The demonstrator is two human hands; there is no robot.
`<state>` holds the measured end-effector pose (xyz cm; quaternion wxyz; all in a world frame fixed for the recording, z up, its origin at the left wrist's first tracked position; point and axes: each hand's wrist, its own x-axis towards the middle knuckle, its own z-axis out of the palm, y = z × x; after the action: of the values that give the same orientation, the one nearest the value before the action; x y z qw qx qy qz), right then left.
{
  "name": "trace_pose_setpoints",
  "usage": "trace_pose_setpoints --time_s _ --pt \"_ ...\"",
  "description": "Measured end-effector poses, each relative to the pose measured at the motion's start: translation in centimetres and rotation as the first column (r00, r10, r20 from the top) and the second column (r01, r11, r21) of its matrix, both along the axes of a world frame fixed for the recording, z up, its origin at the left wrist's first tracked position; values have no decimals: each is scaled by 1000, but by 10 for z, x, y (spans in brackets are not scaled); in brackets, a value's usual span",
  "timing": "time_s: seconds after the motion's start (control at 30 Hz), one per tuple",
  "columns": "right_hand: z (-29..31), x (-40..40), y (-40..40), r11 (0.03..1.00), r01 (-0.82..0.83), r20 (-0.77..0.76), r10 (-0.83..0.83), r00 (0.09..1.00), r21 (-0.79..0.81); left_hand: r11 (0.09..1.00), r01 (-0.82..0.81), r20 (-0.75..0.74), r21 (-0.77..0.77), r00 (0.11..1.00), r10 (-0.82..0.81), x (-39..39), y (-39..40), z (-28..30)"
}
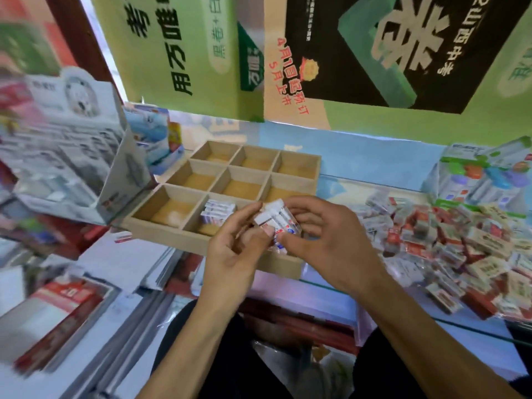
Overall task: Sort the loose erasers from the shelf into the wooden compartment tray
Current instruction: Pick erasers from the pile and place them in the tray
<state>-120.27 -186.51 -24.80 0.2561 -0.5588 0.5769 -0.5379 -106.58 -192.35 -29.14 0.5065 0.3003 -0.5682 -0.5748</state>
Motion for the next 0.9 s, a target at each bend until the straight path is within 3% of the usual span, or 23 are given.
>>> trace_pose_setpoints --time_s 0.3,0.4,0.5,0.6,0.67,0.83,0.9 --pt "-10 17 -27 996 -90 -24 90 996 -4 998 48 -5 32 999 -48 29 -25 3" --pt "-7 19 -40 996 -88 -89 91 992 33 997 16 135 -72 991 -6 46 -40 19" --pt "-5 18 -56 994 -43 -112 54 992 100 979 81 390 -186 921 -3 69 -70 42" --pt "-9 20 -69 992 4 -104 9 995 123 904 323 746 -278 666 -9 82 -100 65" --pt "-14 21 -73 991 33 -89 -21 996 127 808 508 879 -297 476 24 79 -115 75" --pt "-22 20 -75 988 86 -77 -76 994 131 688 719 992 -95 12 124 52 -130 79" --pt "-21 18 -75 987 102 -72 -94 993 125 661 748 980 -64 -78 182 44 -132 78"
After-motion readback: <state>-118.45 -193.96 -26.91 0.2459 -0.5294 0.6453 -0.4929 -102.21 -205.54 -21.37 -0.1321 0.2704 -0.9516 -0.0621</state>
